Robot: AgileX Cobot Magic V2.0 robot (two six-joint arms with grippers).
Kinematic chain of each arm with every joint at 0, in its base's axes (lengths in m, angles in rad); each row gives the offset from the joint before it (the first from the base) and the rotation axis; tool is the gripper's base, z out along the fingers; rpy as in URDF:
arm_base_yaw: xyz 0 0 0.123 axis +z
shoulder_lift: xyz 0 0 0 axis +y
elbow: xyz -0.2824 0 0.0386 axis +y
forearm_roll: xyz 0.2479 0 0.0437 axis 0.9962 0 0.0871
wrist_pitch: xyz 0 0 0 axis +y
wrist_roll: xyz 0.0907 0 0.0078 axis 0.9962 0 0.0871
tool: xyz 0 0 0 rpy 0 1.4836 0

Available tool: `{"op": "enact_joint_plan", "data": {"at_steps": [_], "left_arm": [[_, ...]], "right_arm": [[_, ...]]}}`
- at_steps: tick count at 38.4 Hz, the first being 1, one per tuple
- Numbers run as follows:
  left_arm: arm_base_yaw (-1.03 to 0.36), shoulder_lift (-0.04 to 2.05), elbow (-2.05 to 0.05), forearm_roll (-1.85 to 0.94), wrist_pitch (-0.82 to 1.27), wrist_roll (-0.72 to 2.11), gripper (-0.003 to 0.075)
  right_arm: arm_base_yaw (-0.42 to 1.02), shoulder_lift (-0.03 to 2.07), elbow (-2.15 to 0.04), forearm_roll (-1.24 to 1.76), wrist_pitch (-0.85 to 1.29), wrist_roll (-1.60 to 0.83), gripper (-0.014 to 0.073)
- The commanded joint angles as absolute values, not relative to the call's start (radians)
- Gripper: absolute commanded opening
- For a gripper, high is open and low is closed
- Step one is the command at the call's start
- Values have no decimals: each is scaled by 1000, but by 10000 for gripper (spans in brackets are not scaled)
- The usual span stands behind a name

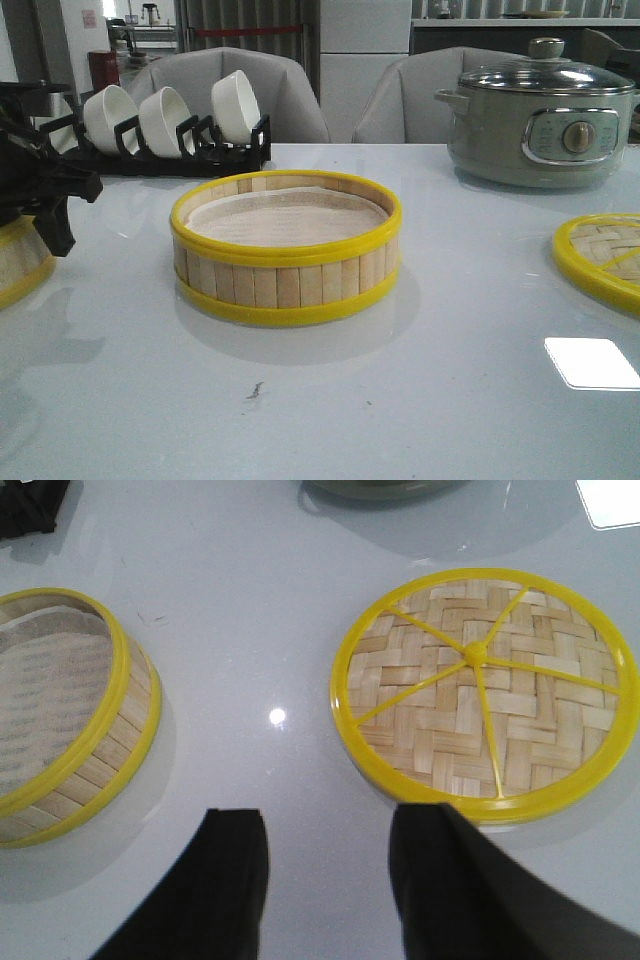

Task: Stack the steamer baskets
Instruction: 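Grasp the basket rim with the left gripper and lift it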

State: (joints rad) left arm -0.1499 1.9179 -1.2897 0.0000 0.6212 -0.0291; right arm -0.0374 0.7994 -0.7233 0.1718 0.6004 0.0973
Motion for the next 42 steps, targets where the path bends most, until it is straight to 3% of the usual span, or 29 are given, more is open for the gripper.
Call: {"op": "enact_joint_plan", "data": {"at_steps": [1, 10, 18, 31, 42], "left_arm": [[-162, 1858, -1367, -11, 640, -34, 90], [-273, 1817, -1614, -9, 754, -34, 87], [-493, 1823, -1800, -9, 780, -34, 87], [-788, 1936, -1835, 38, 752, -34, 87], [-837, 2018, -1835, 89, 758, -34, 87]], "right_arm": [[-41, 797, -760, 178, 532, 85, 412], [-41, 797, -760, 178, 532, 85, 412], [-41, 797, -760, 178, 532, 85, 412], [-41, 797, -760, 178, 532, 85, 412], [-41, 797, -760, 178, 534, 85, 412]]}}
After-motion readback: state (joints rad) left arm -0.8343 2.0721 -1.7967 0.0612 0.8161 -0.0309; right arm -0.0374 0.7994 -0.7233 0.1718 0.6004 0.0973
